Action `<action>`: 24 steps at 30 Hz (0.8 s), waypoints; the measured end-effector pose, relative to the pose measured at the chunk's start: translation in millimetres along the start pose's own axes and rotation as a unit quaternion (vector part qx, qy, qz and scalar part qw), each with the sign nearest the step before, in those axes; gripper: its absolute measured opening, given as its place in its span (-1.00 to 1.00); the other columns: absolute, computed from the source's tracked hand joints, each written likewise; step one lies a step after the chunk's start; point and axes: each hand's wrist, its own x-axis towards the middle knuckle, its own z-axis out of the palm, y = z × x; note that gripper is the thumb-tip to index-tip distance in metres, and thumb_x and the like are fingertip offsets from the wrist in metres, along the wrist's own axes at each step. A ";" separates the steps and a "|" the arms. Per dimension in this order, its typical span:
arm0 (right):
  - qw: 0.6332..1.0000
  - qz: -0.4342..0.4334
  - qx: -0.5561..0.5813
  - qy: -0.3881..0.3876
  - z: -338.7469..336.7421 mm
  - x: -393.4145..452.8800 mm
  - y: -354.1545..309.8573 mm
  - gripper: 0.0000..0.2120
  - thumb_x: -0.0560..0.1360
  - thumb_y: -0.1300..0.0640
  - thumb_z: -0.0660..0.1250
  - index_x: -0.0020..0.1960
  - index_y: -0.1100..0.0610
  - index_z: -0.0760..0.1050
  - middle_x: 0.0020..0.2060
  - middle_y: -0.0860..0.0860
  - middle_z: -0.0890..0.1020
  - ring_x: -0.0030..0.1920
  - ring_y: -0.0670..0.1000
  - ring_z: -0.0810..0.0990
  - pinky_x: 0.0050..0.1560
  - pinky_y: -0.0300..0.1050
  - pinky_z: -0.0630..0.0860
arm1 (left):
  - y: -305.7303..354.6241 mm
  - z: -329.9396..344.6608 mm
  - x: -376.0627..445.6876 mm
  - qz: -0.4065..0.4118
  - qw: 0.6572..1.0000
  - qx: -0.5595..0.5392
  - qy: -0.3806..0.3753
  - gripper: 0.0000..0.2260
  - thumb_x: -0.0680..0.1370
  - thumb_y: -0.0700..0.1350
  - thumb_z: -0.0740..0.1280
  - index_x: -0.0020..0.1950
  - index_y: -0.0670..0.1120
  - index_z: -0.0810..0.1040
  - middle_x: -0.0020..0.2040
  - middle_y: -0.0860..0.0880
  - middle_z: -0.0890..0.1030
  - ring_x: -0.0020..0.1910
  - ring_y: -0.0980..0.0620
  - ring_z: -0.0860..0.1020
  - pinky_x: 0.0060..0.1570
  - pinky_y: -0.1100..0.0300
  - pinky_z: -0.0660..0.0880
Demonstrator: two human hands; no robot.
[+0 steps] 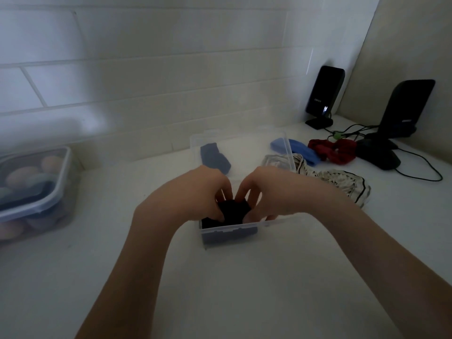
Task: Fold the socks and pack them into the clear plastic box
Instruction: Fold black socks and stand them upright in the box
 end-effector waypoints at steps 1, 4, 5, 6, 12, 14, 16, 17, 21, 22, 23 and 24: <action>1.000 -0.006 -0.026 0.007 1.1 -0.3 0.3 -0.68 0.33 0.14 0.51 0.07 0.07 0.58 -0.14 0.01 0.68 -0.39 -0.12 0.64 -0.36 -0.28 0.61 | 0.2 -0.2 0.0 0.000 1.000 -0.003 -0.005 -0.71 0.37 -0.15 0.48 0.07 -0.02 0.61 -0.01 0.03 0.68 -0.06 0.07 0.63 0.02 0.10 0.58; 0.992 -0.028 -0.109 0.052 6.2 0.8 2.2 -0.70 0.31 0.05 0.51 0.01 -0.01 0.56 -0.19 -0.11 0.63 -0.31 -0.12 0.56 -0.29 -0.19 0.58 | 0.9 -0.5 -0.2 0.001 1.000 -0.008 -0.011 -0.70 0.35 -0.16 0.49 0.07 -0.04 0.61 -0.02 0.02 0.69 -0.07 0.07 0.63 0.01 0.11 0.57; 0.989 -0.028 -0.131 0.063 6.9 1.1 3.1 -0.70 0.30 0.01 0.50 0.00 -0.06 0.54 -0.25 -0.16 0.58 -0.27 -0.11 0.54 -0.23 -0.14 0.57 | 1.2 -0.3 -0.1 0.001 1.000 -0.006 -0.010 -0.71 0.35 -0.16 0.49 0.06 -0.04 0.61 -0.02 0.02 0.69 -0.08 0.07 0.63 0.01 0.10 0.58; 0.986 -0.025 -0.147 0.071 6.9 1.4 4.0 -0.70 0.29 -0.04 0.50 -0.01 -0.11 0.54 -0.30 -0.19 0.52 -0.26 -0.12 0.51 -0.22 -0.11 0.54 | 1.5 0.1 0.2 0.001 1.000 -0.003 -0.010 -0.71 0.35 -0.15 0.49 0.06 -0.04 0.62 -0.03 0.01 0.69 -0.08 0.06 0.63 0.01 0.10 0.58; 0.972 -0.029 -0.208 0.109 10.3 2.2 8.4 -0.67 0.27 -0.18 0.45 0.02 -0.24 0.50 -0.39 -0.20 0.38 -0.35 -0.16 0.40 -0.42 -0.25 0.25 | 6.0 2.7 1.2 0.000 1.000 0.031 0.004 -0.76 0.37 -0.05 0.48 0.02 -0.01 0.65 -0.09 0.01 0.68 -0.12 0.04 0.61 -0.06 0.13 0.57; 0.973 -0.033 -0.205 0.100 9.2 2.0 8.5 -0.66 0.28 -0.18 0.45 0.03 -0.24 0.49 -0.40 -0.21 0.38 -0.38 -0.19 0.38 -0.42 -0.25 0.27 | 7.9 4.3 2.4 -0.002 0.999 0.047 0.010 -0.77 0.38 -0.04 0.46 0.01 -0.03 0.66 -0.11 -0.02 0.68 -0.15 0.02 0.61 -0.12 0.17 0.55; 0.973 -0.034 -0.210 0.089 5.6 1.2 7.8 -0.64 0.29 -0.16 0.46 0.06 -0.24 0.49 -0.40 -0.22 0.38 -0.38 -0.20 0.39 -0.41 -0.24 0.30 | 9.5 6.0 3.2 -0.006 0.998 0.059 0.011 -0.78 0.40 -0.02 0.44 0.00 -0.04 0.66 -0.14 -0.03 0.67 -0.18 0.01 0.61 -0.19 0.21 0.52; 0.972 -0.036 -0.218 0.084 4.0 0.9 7.6 -0.63 0.30 -0.16 0.45 0.09 -0.25 0.49 -0.40 -0.22 0.38 -0.37 -0.20 0.39 -0.41 -0.23 0.31 | 10.7 7.1 3.6 -0.008 0.998 0.065 0.011 -0.79 0.41 0.00 0.43 -0.02 -0.05 0.66 -0.17 -0.04 0.67 -0.22 0.02 0.61 -0.23 0.23 0.50; 0.958 -0.047 -0.270 0.083 5.8 2.3 5.8 -0.64 0.34 -0.19 0.39 0.14 -0.29 0.50 -0.42 -0.19 0.39 -0.33 -0.12 0.43 -0.44 -0.26 0.23 | 15.8 13.5 5.0 -0.002 0.991 0.130 0.043 -0.76 0.45 0.01 0.35 -0.33 -0.11 0.52 -0.43 -0.02 0.45 -0.48 0.08 0.37 -0.42 0.25 0.30; 0.958 -0.047 -0.272 0.082 6.8 3.7 6.3 -0.65 0.35 -0.19 0.39 0.13 -0.29 0.52 -0.43 -0.18 0.40 -0.34 -0.10 0.44 -0.44 -0.26 0.22 | 17.2 14.4 5.1 -0.001 0.989 0.138 0.051 -0.70 0.45 0.00 0.33 -0.42 -0.10 0.42 -0.47 -0.02 0.38 -0.50 0.08 0.32 -0.43 0.24 0.26; 0.959 -0.045 -0.268 0.079 7.3 5.1 7.6 -0.66 0.34 -0.20 0.39 0.12 -0.29 0.53 -0.44 -0.17 0.41 -0.36 -0.11 0.44 -0.44 -0.26 0.23 | 18.5 15.0 5.3 0.000 0.988 0.144 0.056 -0.66 0.46 -0.01 0.32 -0.46 -0.08 0.33 -0.48 -0.02 0.34 -0.51 0.08 0.29 -0.43 0.22 0.24; 0.962 -0.041 -0.260 0.073 7.2 6.6 9.2 -0.66 0.33 -0.20 0.40 0.11 -0.29 0.53 -0.43 -0.16 0.45 -0.37 -0.13 0.45 -0.43 -0.26 0.25 | 19.8 15.2 5.9 0.001 0.987 0.148 0.057 -0.64 0.47 -0.01 0.31 -0.47 -0.07 0.29 -0.48 -0.02 0.32 -0.51 0.08 0.28 -0.43 0.22 0.24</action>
